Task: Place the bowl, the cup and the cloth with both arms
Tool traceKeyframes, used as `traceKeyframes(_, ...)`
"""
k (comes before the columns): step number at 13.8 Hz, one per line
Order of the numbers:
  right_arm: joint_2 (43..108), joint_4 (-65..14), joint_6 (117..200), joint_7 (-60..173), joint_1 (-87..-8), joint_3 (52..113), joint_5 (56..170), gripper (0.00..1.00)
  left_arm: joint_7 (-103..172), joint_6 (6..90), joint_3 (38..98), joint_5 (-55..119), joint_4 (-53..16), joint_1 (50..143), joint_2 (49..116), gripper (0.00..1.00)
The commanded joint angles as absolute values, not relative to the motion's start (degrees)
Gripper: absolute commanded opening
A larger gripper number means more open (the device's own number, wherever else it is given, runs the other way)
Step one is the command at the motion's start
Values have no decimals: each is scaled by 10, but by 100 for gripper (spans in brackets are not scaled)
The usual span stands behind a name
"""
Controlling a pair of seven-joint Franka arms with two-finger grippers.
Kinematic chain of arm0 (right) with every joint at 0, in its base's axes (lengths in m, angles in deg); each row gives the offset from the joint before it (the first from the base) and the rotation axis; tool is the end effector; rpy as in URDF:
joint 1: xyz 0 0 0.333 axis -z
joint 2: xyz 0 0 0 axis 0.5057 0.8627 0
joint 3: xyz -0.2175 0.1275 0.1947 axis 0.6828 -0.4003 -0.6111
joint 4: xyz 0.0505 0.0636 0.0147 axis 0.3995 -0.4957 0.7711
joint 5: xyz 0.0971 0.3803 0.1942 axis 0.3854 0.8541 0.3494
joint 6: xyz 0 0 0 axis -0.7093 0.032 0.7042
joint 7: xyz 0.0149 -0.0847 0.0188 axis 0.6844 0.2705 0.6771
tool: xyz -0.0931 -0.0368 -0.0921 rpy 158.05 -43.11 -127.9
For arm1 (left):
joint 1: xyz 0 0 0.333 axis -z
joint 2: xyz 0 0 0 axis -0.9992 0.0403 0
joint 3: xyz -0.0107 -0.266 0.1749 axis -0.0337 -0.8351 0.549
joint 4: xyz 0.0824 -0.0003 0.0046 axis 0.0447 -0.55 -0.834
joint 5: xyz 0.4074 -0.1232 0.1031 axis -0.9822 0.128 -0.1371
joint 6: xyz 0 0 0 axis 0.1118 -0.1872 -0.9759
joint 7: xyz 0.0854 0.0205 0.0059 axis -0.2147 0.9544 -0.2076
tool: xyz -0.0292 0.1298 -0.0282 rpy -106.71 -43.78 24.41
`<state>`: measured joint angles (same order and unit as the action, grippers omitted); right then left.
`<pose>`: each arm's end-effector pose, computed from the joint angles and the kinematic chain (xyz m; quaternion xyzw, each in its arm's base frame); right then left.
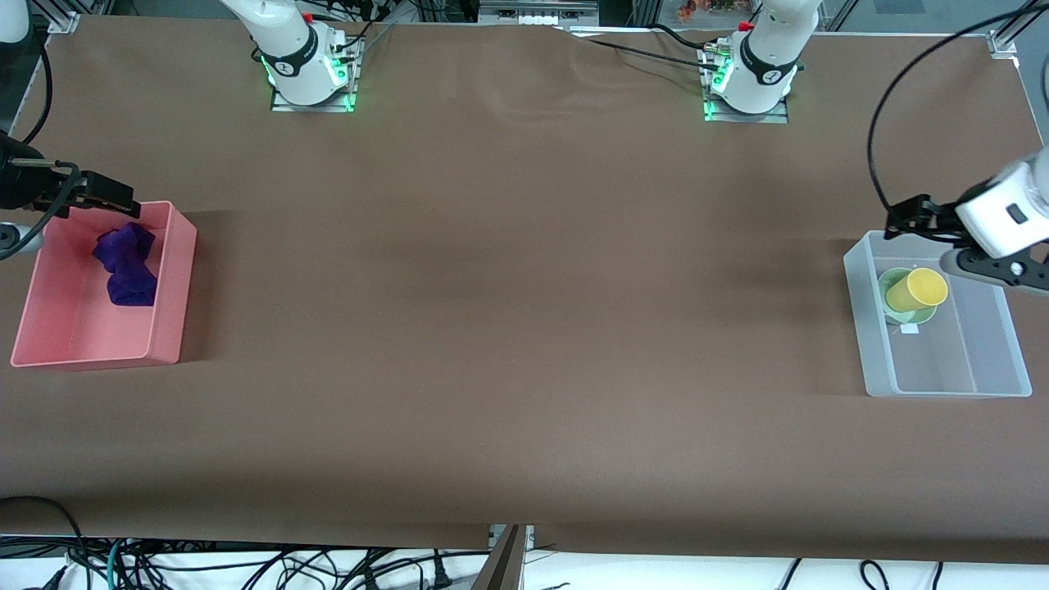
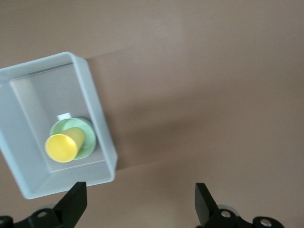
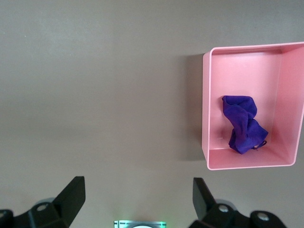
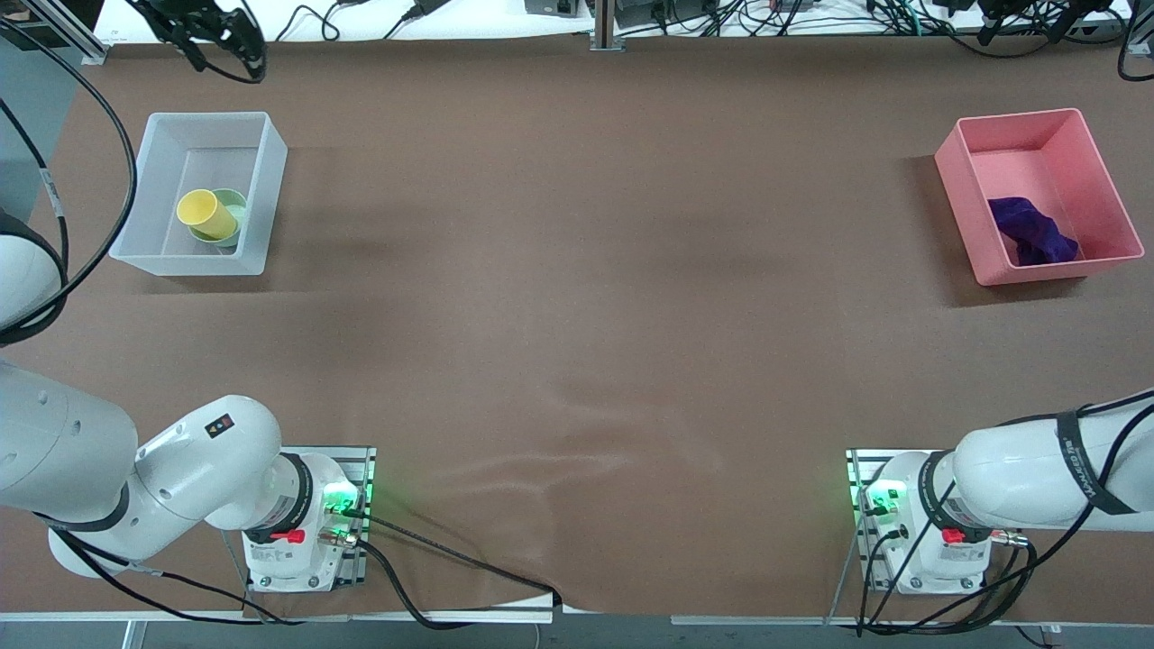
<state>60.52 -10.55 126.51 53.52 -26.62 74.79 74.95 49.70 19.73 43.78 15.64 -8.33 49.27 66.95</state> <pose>0.6268 -0.0212 0.5587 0.9974 0.0048 -0.0719 0.0031 0.6286 0.0009 0.5143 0.9907 -0.1128 -0.0765 0.0009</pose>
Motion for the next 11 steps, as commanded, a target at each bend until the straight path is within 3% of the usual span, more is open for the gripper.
traceKeyframes(1, 600, -114, 1266, 528, -266, 748, 746, 100, 487, 196, 570, 194, -106, 614, 627, 100)
traceKeyframes(3, 602, -112, 1267, 528, -266, 748, 746, 100, 457, 205, 615, 234, -144, 658, 592, 100)
traceKeyframes(6, 602, -111, 1268, 528, -266, 748, 746, 100, 412, 349, 726, 257, -290, 762, 493, 100)
traceKeyframes(9, 602, -111, 1268, 525, -266, 748, 746, 100, 412, 353, 768, 238, -283, 822, 494, 100)
traceKeyframes(11, 602, -111, 1268, 525, -266, 748, 746, 100, 413, 327, 790, 207, -240, 854, 523, 100)
